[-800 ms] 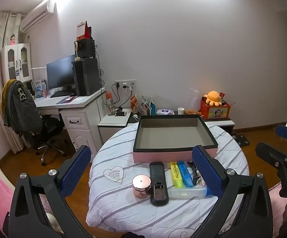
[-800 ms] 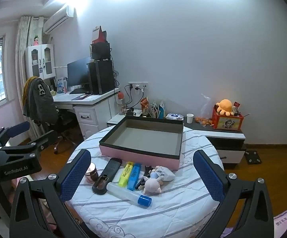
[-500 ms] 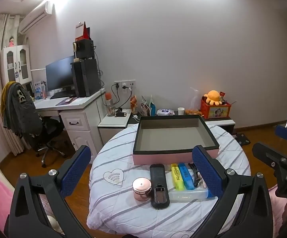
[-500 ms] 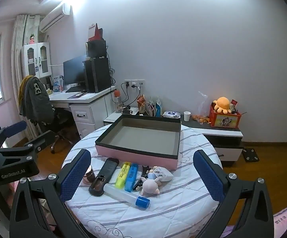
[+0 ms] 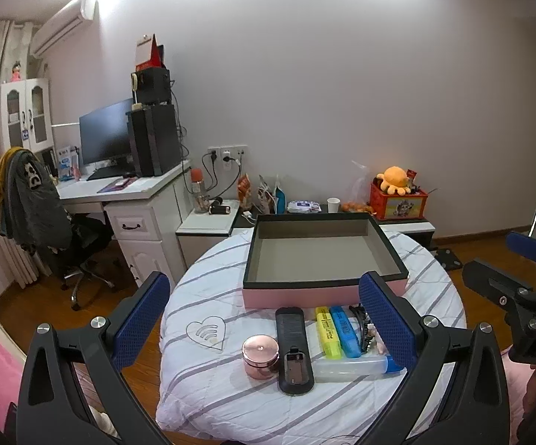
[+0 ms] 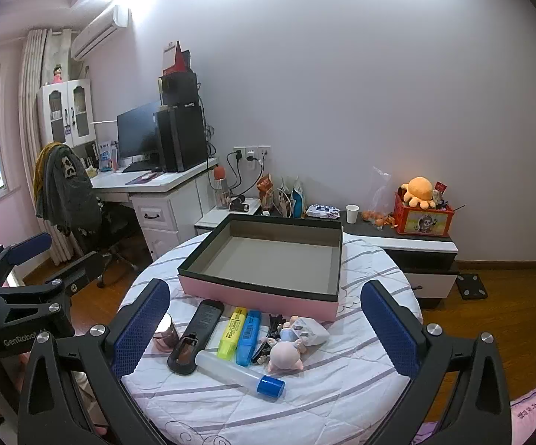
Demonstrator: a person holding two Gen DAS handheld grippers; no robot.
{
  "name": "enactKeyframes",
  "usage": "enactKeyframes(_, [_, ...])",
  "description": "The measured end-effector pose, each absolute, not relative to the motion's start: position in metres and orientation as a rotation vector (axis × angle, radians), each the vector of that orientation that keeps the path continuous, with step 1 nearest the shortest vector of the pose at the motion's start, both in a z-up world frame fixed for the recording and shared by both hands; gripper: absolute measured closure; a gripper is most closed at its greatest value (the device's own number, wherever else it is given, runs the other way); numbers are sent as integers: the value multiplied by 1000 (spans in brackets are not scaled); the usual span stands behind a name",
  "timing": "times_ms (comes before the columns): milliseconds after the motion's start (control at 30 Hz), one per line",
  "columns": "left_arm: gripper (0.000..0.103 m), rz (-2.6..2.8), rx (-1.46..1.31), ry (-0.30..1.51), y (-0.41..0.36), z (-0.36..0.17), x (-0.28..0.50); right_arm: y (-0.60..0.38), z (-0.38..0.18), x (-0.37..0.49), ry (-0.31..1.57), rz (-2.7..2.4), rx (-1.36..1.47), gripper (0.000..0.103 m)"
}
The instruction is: Organize rigid objects
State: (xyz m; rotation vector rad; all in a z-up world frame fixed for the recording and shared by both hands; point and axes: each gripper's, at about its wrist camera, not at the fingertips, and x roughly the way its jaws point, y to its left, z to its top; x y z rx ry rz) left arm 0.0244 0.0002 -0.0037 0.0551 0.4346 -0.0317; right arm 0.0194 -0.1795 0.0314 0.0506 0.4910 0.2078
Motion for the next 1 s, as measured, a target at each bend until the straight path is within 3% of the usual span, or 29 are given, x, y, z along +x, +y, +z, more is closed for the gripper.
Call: enactKeyframes(1000, [0, -98, 83, 458, -39, -1, 71, -205, 38, 61, 507, 178, 83, 0])
